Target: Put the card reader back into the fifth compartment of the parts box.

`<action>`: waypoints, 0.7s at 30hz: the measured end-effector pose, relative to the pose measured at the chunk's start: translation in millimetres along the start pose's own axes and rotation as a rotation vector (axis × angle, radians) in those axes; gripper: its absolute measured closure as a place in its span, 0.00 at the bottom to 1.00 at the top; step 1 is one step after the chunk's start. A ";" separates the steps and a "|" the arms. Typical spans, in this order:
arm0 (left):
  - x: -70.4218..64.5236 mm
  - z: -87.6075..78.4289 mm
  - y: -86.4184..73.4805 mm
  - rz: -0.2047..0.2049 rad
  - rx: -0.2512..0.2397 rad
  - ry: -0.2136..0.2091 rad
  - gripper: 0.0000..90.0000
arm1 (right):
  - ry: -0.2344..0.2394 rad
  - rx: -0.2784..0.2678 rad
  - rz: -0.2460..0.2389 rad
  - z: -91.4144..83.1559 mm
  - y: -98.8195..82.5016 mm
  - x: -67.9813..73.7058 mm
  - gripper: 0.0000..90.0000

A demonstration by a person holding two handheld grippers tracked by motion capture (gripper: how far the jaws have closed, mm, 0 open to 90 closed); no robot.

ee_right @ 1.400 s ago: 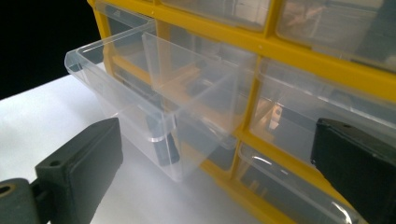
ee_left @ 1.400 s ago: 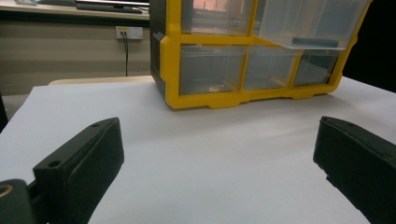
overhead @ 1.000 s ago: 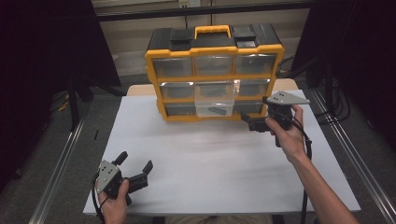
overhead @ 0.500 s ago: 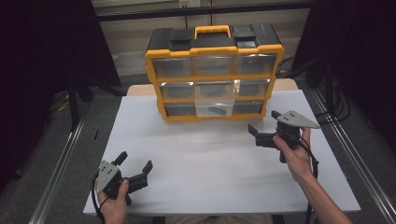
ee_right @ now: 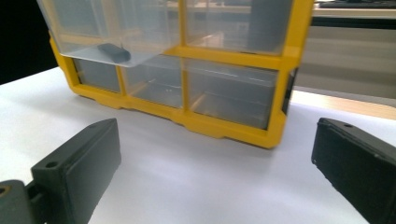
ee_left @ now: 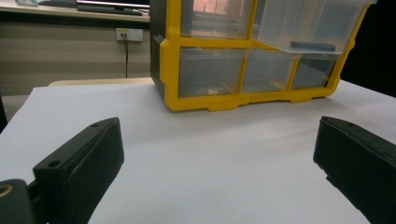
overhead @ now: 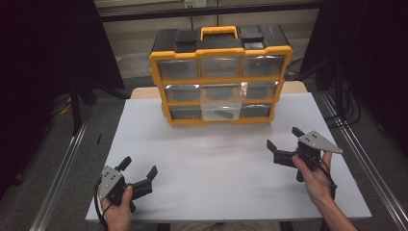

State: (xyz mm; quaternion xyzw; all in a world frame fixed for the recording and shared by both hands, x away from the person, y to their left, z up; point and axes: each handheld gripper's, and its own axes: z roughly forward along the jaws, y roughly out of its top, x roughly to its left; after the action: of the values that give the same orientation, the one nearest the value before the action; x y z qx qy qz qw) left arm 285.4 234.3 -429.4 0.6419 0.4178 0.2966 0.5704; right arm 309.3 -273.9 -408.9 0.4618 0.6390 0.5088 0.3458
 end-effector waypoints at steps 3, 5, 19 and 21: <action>-0.2 0.0 0.0 -0.004 -0.003 0.002 0.02 | -0.018 -0.003 0.003 -6.5 -4.6 -1.5 0.01; 0.0 -0.2 0.0 0.000 0.001 0.003 0.02 | -0.031 -0.009 0.011 -11.7 -8.7 -3.7 0.00; 0.7 -1.4 0.2 -0.007 0.000 0.008 0.02 | -0.096 -0.014 0.032 -40.6 -35.0 -11.6 0.00; 0.6 -1.1 0.3 -0.013 -0.004 0.010 0.02 | -0.099 -0.026 0.038 -43.7 -36.8 -12.6 0.00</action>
State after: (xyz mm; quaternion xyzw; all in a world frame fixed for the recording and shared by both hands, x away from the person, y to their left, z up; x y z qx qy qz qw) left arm 284.8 235.4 -429.0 0.6367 0.4241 0.2967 0.5715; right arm 265.0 -302.3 -434.2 0.4938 0.6054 0.5001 0.3735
